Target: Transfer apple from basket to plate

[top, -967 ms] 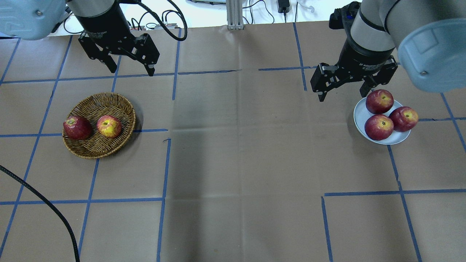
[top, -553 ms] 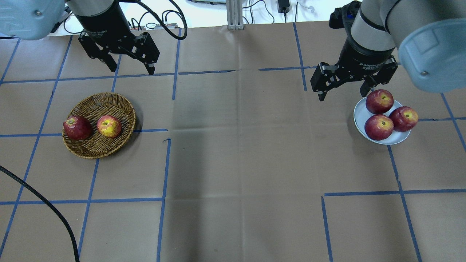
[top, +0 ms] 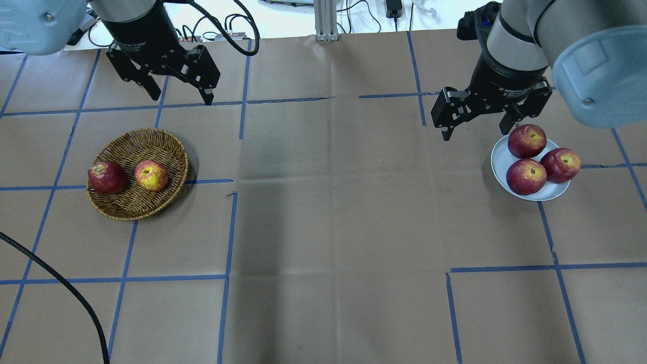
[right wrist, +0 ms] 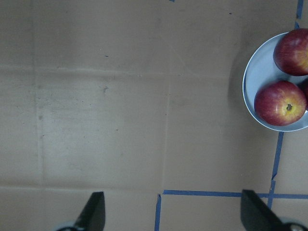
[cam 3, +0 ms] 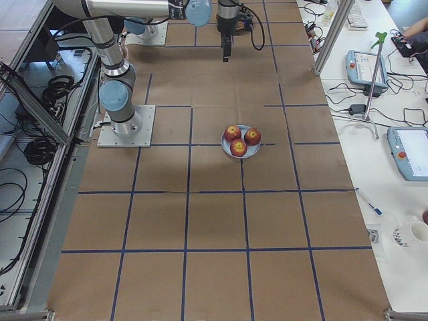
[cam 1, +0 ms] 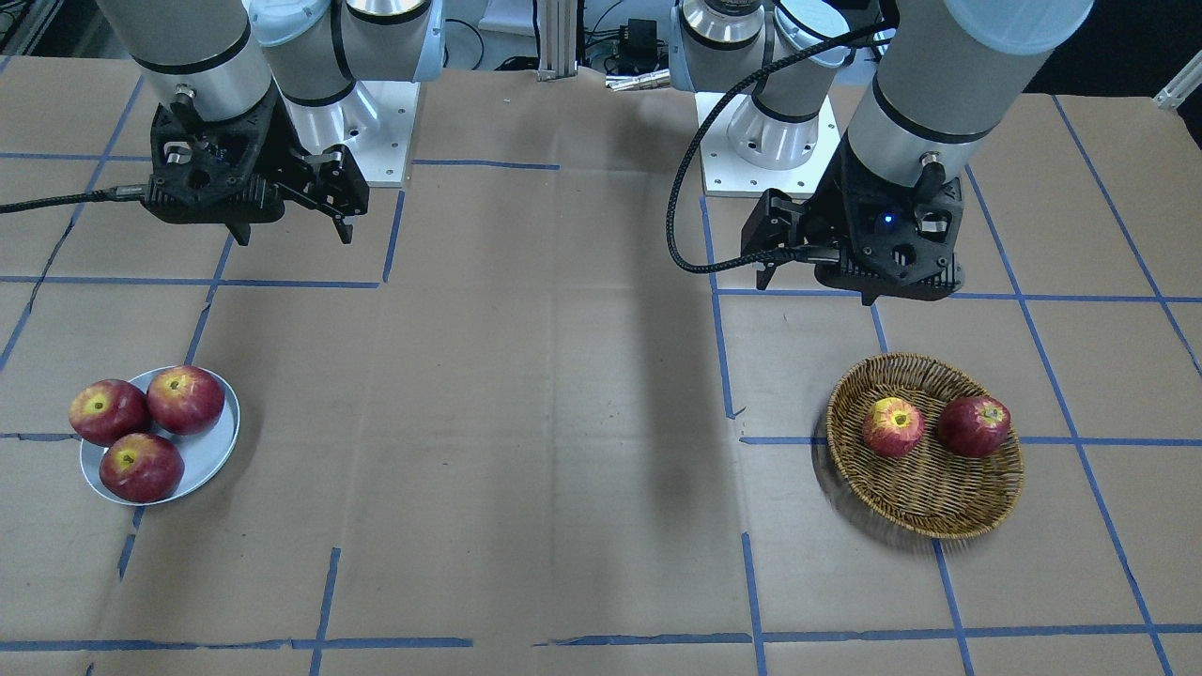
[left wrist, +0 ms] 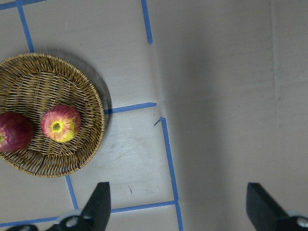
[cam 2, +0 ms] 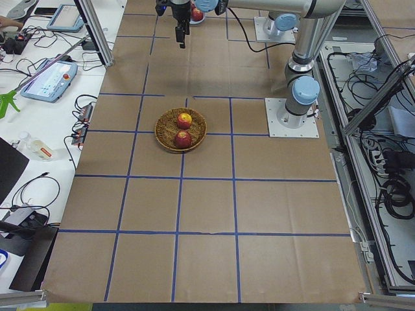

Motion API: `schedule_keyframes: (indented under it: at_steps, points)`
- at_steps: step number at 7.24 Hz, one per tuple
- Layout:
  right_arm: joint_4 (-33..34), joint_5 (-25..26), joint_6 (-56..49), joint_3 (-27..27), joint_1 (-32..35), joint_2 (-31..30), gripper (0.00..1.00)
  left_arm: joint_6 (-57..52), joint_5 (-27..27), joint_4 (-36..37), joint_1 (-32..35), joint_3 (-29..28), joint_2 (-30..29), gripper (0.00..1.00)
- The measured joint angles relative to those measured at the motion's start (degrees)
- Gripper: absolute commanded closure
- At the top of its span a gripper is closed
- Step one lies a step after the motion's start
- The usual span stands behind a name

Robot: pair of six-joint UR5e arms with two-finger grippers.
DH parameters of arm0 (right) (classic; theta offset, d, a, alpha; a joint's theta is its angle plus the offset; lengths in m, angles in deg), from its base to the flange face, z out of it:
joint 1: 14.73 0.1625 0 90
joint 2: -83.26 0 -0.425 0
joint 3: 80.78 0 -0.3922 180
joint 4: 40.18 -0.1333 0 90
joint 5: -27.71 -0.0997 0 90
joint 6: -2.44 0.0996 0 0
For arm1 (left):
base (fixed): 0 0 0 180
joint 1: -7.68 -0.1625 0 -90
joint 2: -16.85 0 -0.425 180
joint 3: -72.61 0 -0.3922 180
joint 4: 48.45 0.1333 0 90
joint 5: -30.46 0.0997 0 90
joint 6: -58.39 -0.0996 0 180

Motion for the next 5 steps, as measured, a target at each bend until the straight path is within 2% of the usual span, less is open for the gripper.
schedule_keyframes:
  at_steps: [3, 5]
  points:
    - [0.1, 0.0, 0.0, 0.0, 0.0, -0.1, 0.00, 0.2, 0.1, -0.1, -0.1, -0.3, -0.6, 0.01]
    - [0.0, 0.0, 0.0, 0.0, 0.0, 0.0, 0.00, 0.4, 0.4, -5.2, -0.8, -1.8, -0.5, 0.01]
